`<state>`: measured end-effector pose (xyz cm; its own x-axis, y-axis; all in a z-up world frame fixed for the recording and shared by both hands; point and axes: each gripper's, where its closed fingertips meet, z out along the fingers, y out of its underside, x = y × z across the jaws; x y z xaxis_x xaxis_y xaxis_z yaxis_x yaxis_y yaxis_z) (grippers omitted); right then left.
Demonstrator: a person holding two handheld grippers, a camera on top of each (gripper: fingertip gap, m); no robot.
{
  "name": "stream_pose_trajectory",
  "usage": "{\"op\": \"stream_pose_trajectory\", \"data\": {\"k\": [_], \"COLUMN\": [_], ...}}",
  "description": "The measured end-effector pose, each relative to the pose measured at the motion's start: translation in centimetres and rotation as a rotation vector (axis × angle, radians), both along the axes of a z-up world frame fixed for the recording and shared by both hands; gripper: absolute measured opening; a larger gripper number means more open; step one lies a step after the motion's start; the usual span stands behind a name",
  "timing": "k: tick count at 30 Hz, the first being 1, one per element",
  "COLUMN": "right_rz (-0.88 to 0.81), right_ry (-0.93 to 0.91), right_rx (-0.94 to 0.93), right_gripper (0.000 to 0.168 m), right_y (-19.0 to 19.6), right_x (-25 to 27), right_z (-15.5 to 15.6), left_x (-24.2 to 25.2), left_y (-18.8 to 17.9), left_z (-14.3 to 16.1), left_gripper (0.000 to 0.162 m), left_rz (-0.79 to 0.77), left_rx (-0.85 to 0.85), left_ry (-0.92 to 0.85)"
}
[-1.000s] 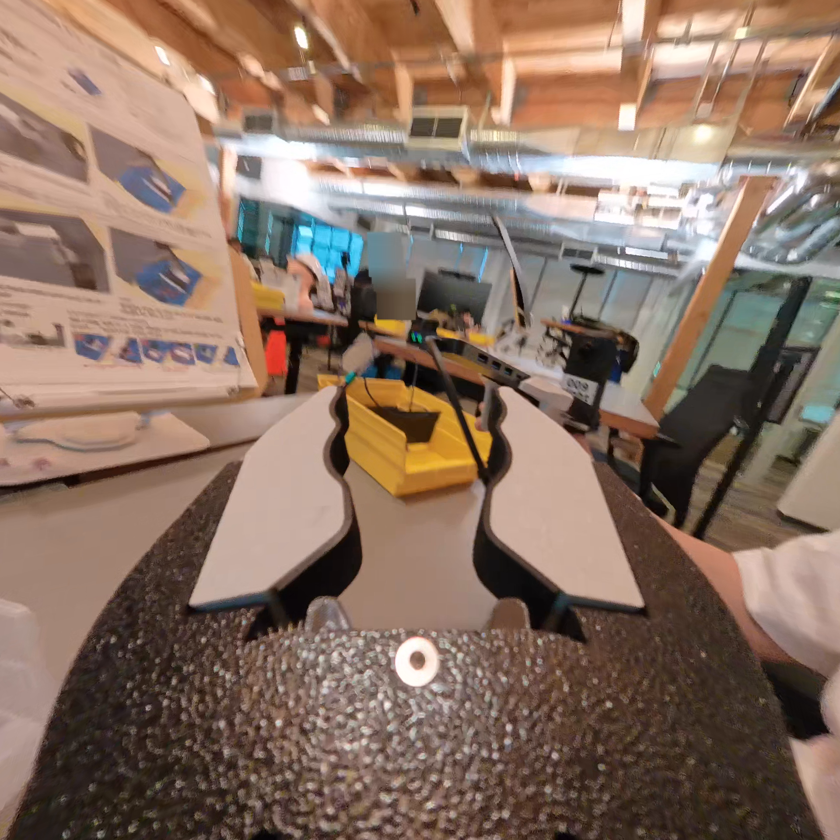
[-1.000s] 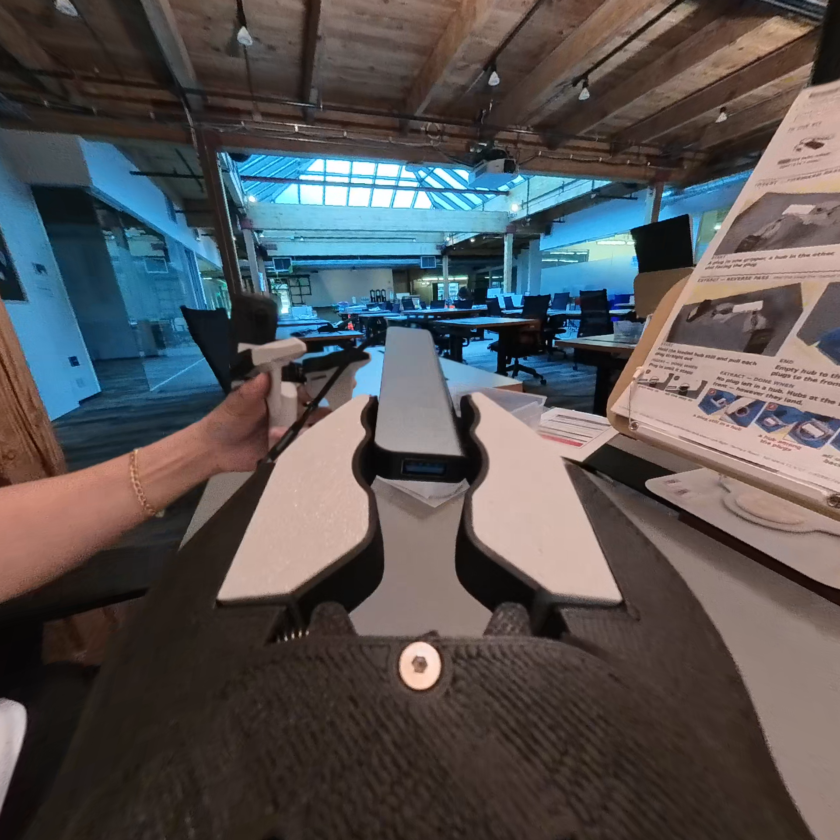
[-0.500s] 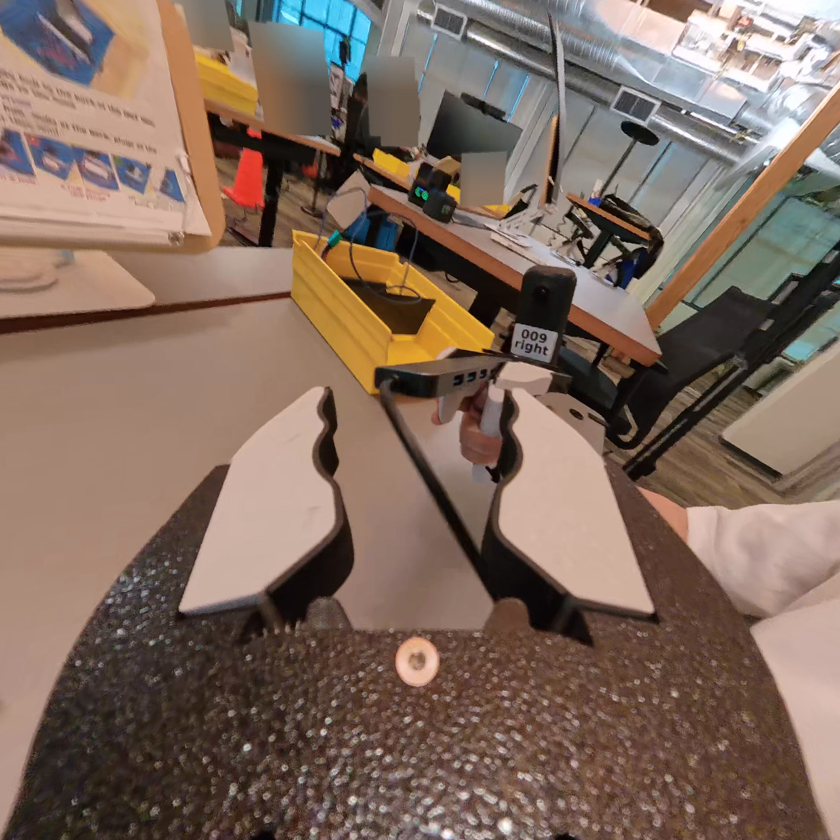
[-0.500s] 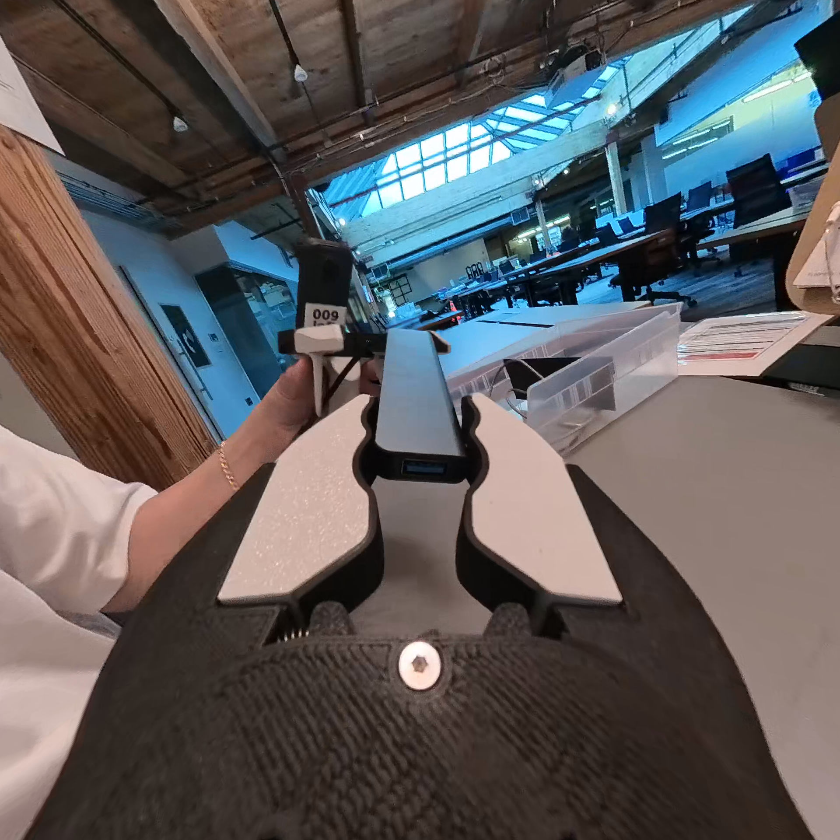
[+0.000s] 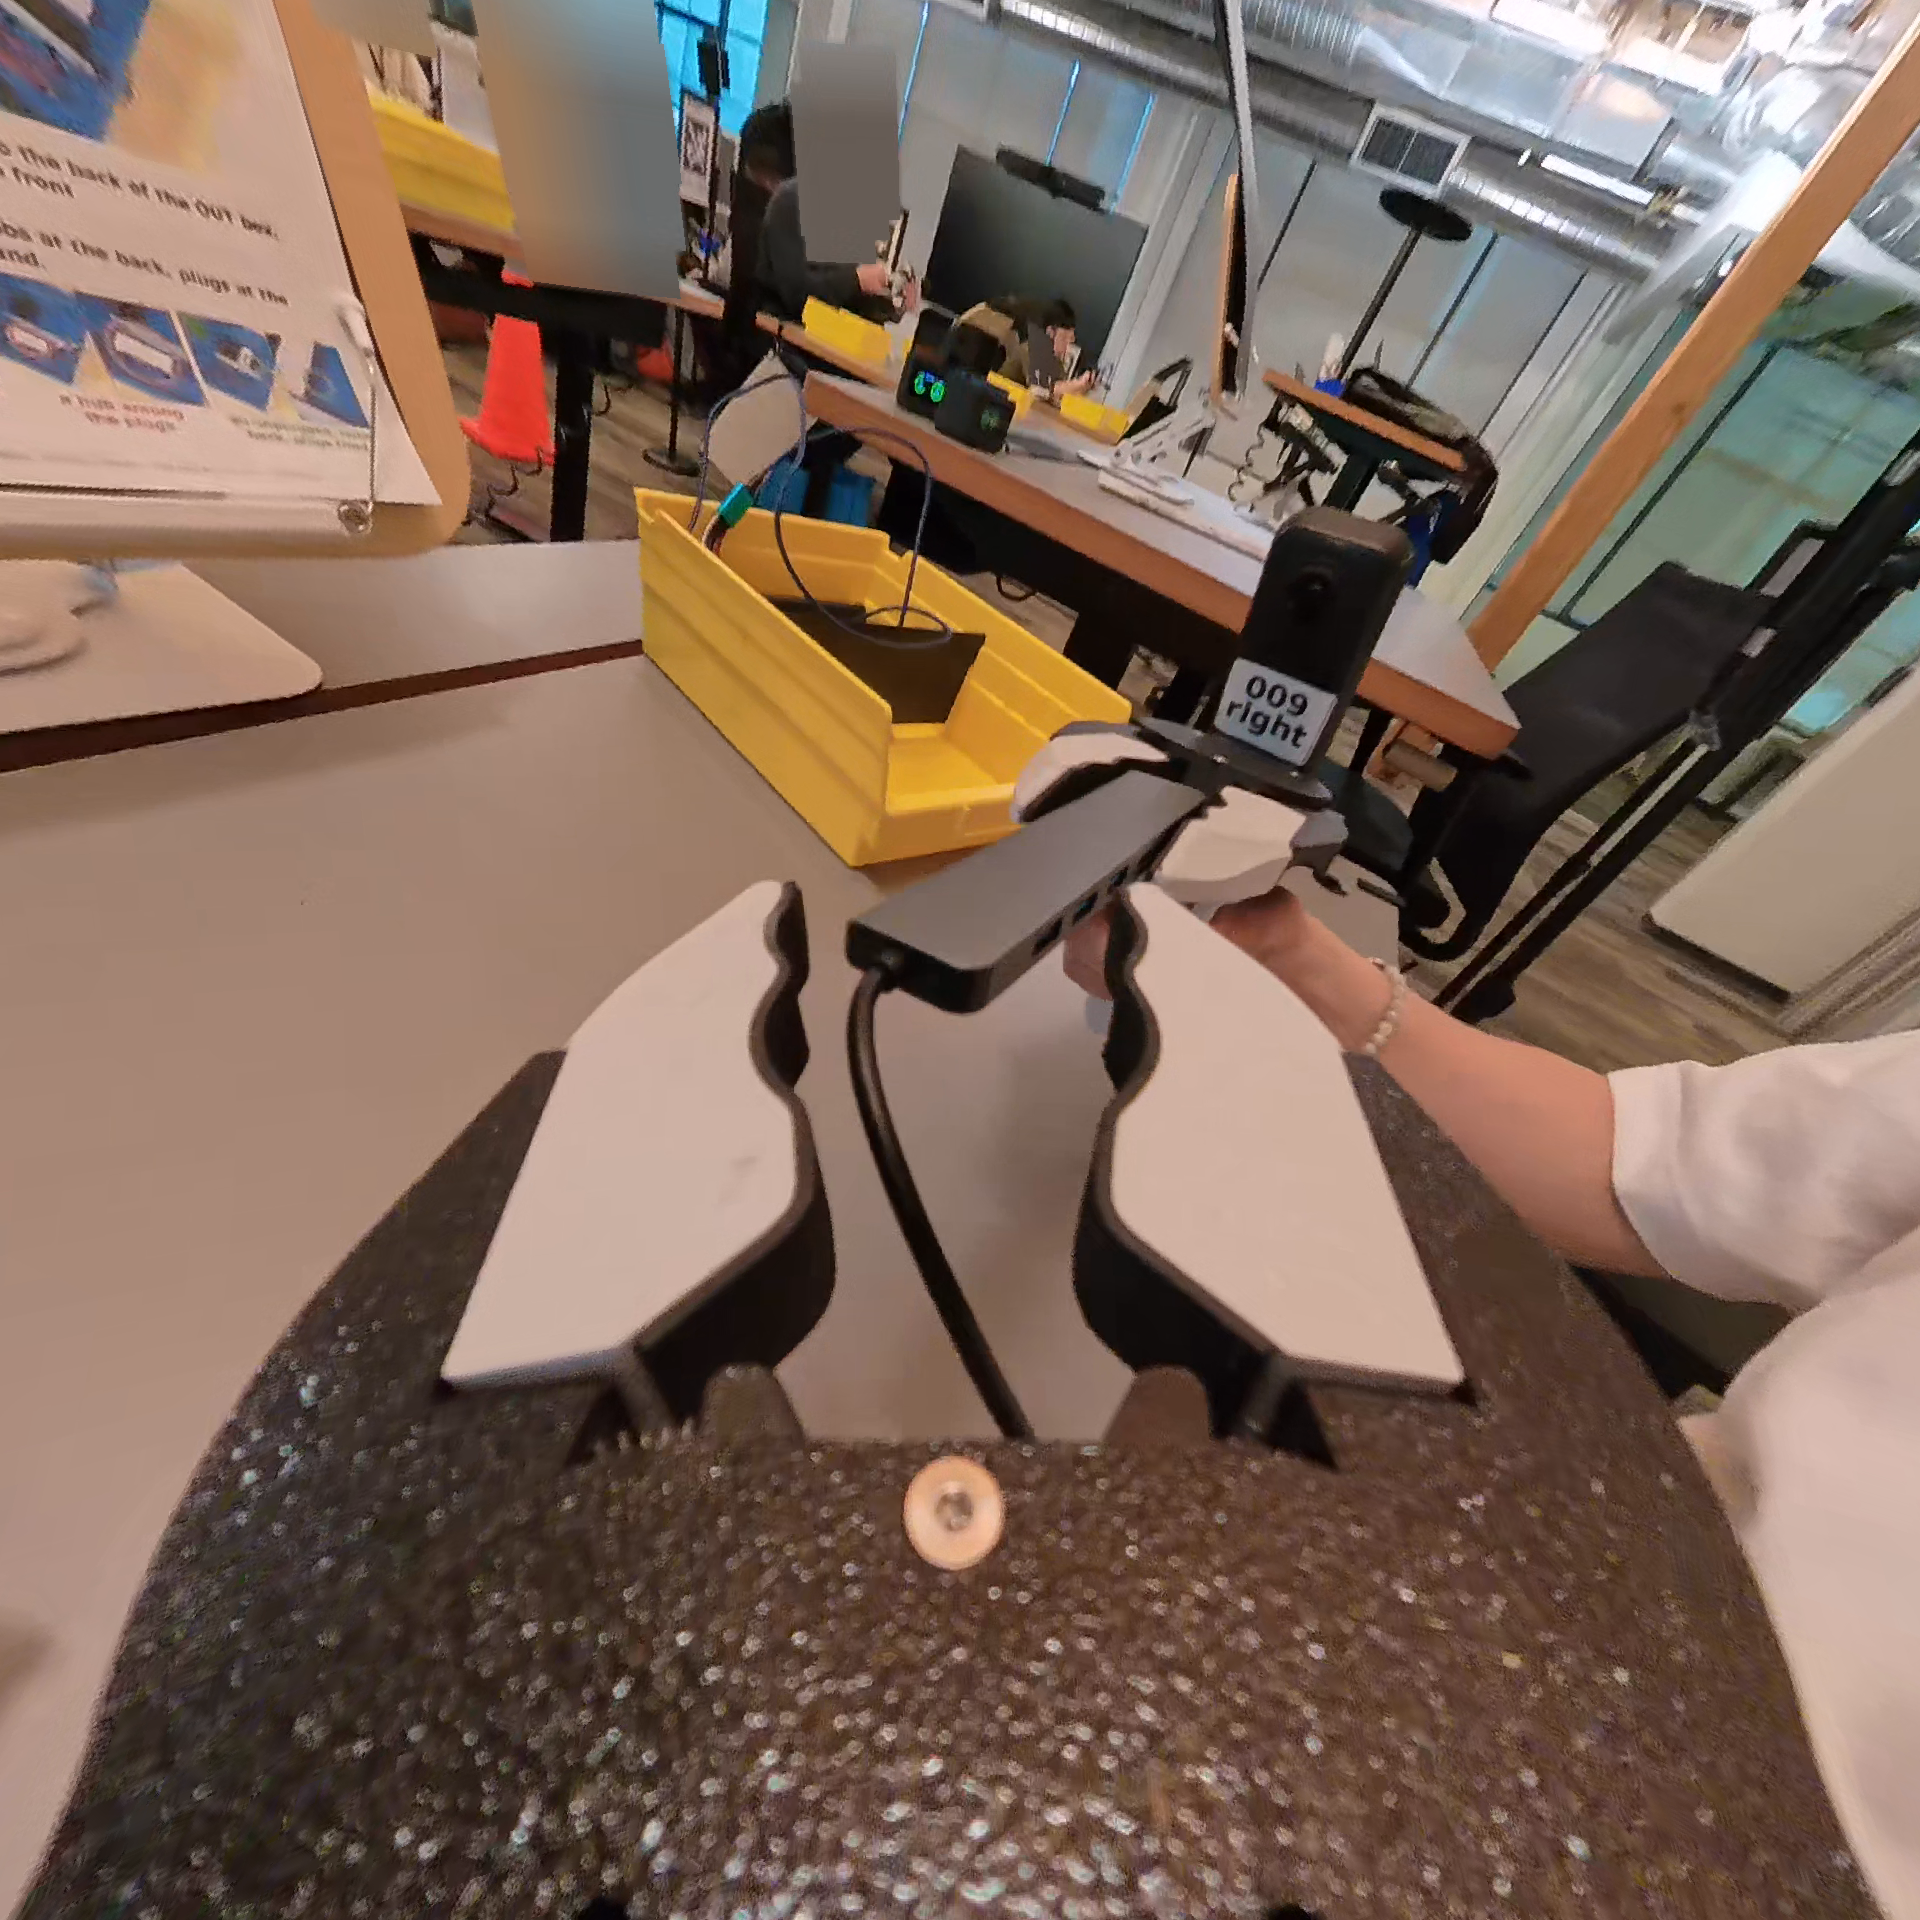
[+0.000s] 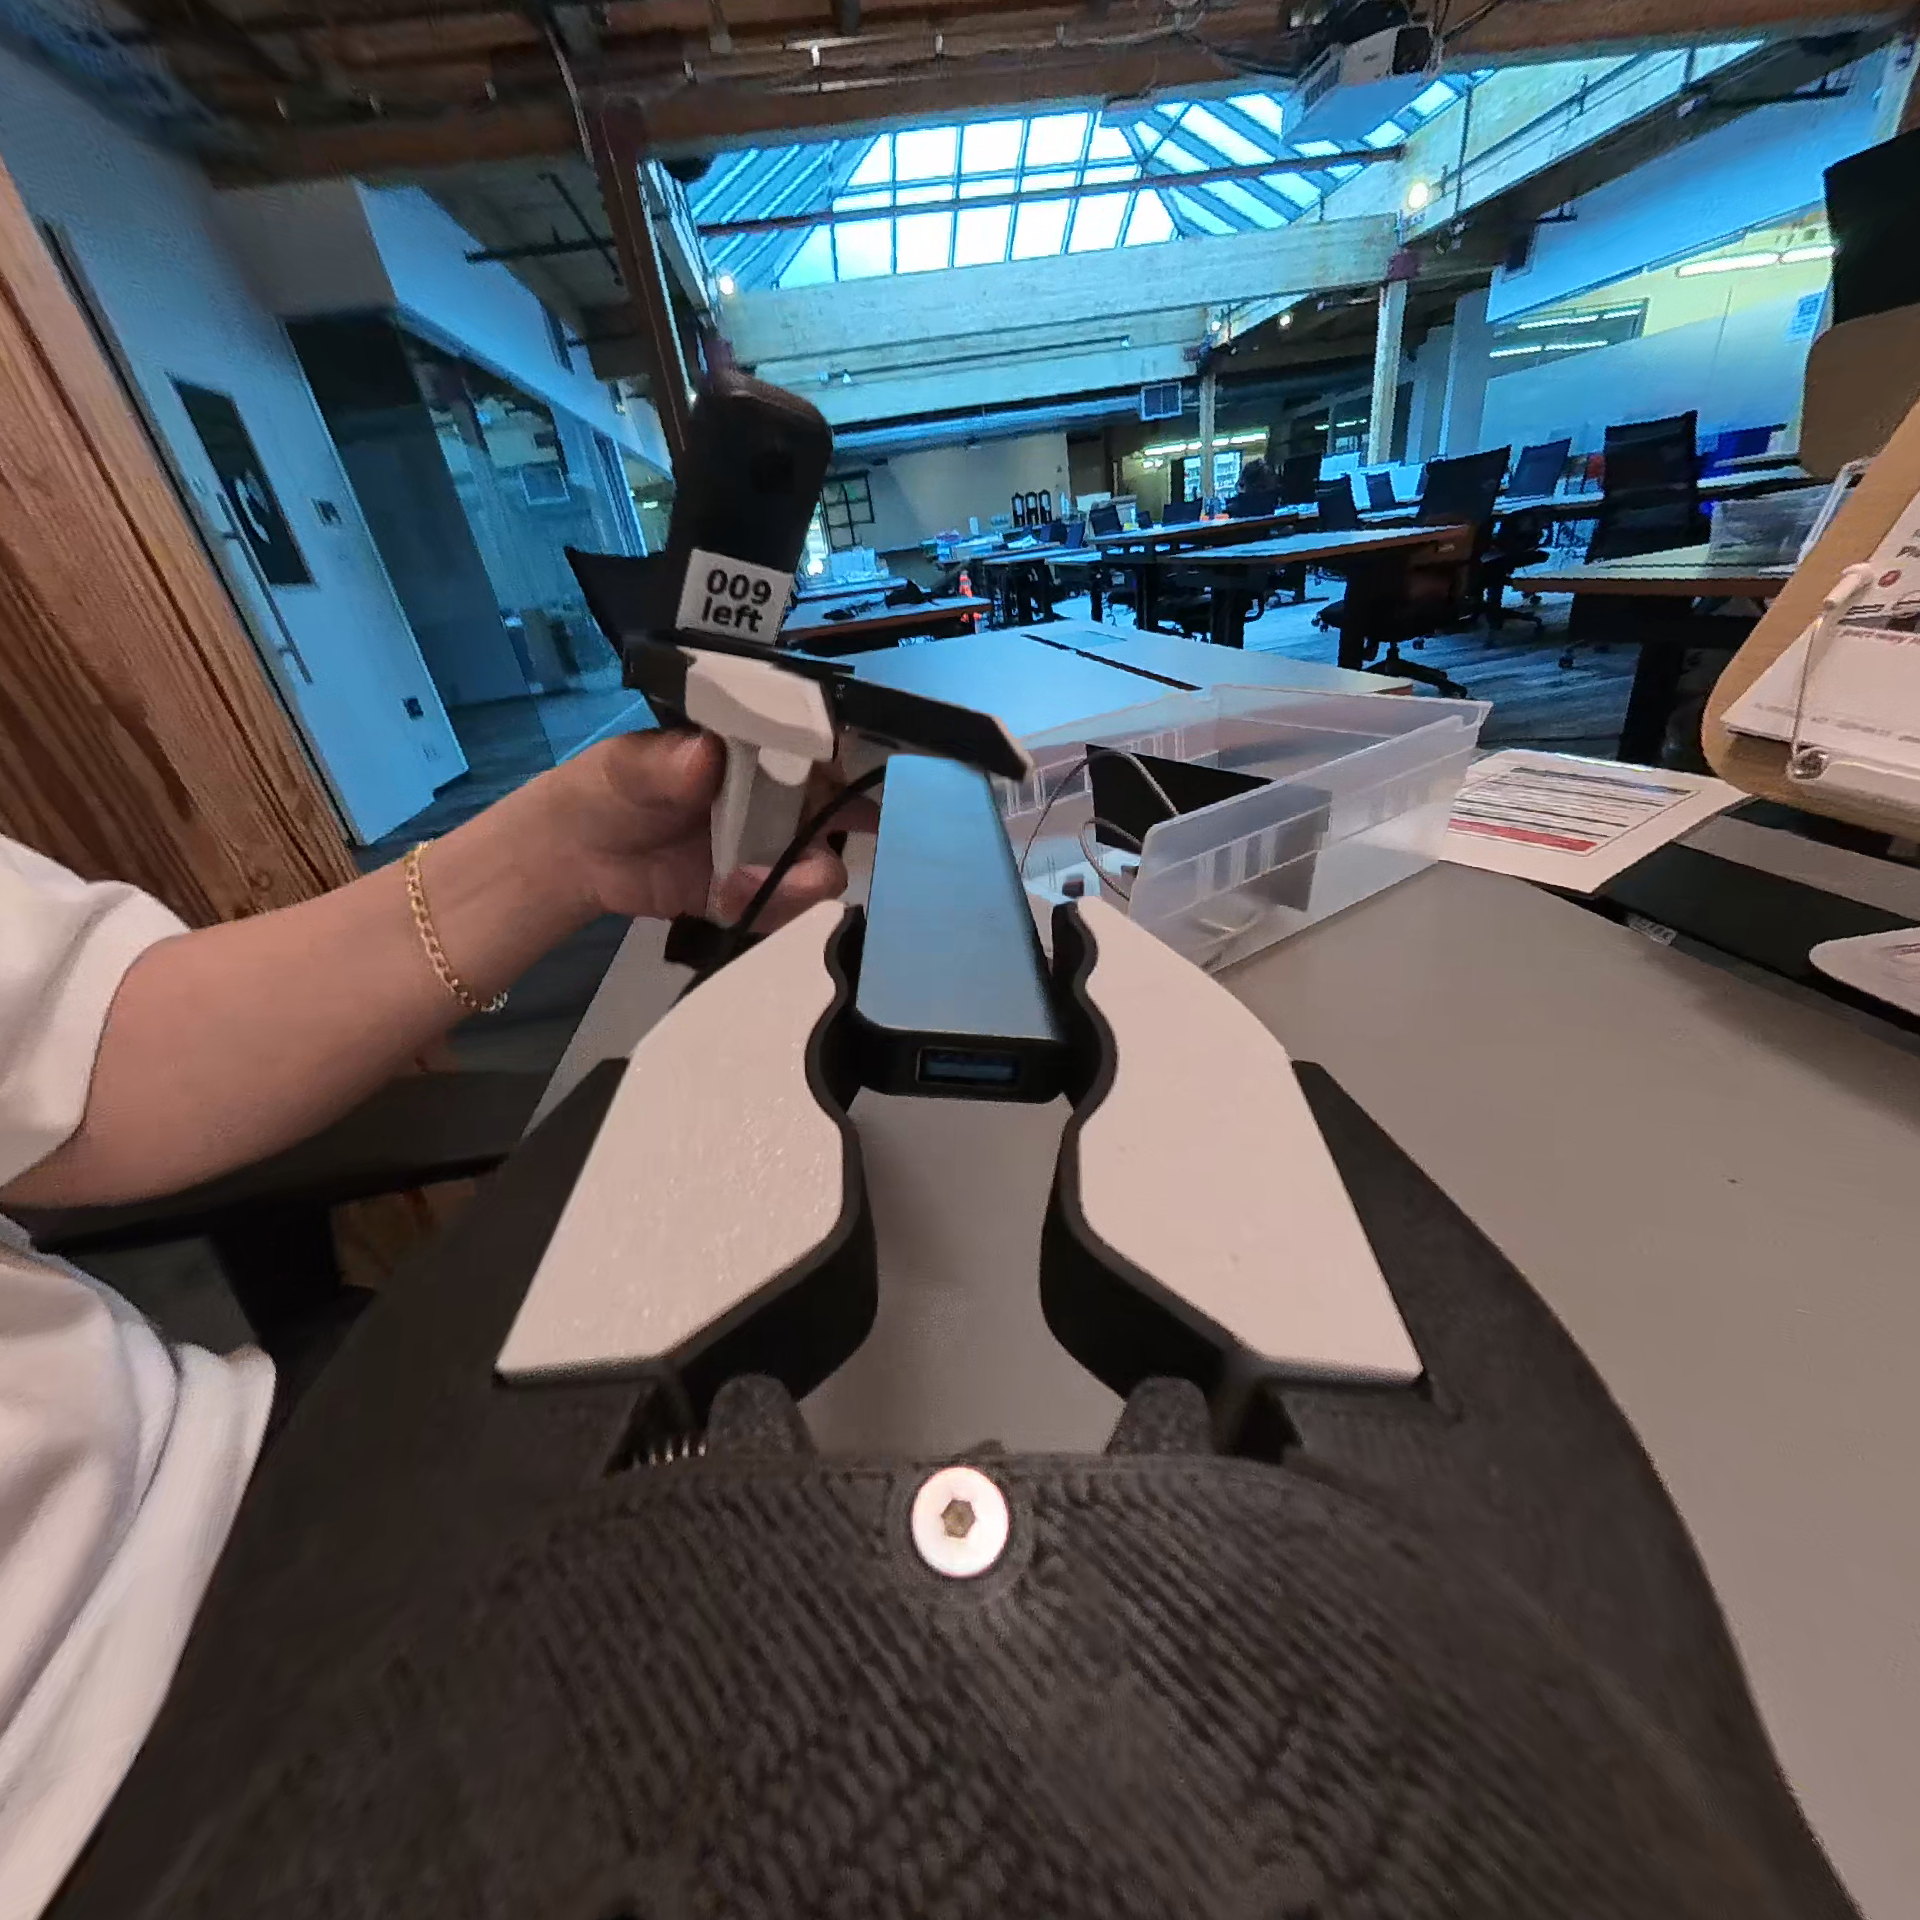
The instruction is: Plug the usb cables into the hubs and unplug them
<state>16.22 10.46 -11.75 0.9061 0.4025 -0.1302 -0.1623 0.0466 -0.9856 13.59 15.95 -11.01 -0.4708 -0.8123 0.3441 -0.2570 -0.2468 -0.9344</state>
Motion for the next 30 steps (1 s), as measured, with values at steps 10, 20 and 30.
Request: {"op": "stream_pose_trajectory", "data": {"k": [10, 20, 30], "right_rz": [0.071, 0.110, 0.106], "right_ry": [0.033, 0.124, 0.183], "right_rx": [0.019, 0.047, 0.048], "right_gripper": [0.036, 0.036, 0.036], "right_y": [0.2, 0.2, 0.8], "right_x": [-1.5, -2.0, -2.2], "right_z": [0.0, 0.4, 0.6], "left_x": [-0.7, -1.4, -1.8], "left_y": [-1.4, -1.5, -1.2], "left_z": [-0.8, 0.4, 0.5], "left_gripper": [0.040, 0.035, 0.035], "left_rz": [-0.125, -0.146, -0.151], "left_rx": [0.008, 0.054, 0.074], "left_ry": [-0.014, -0.143, -0.197]}}
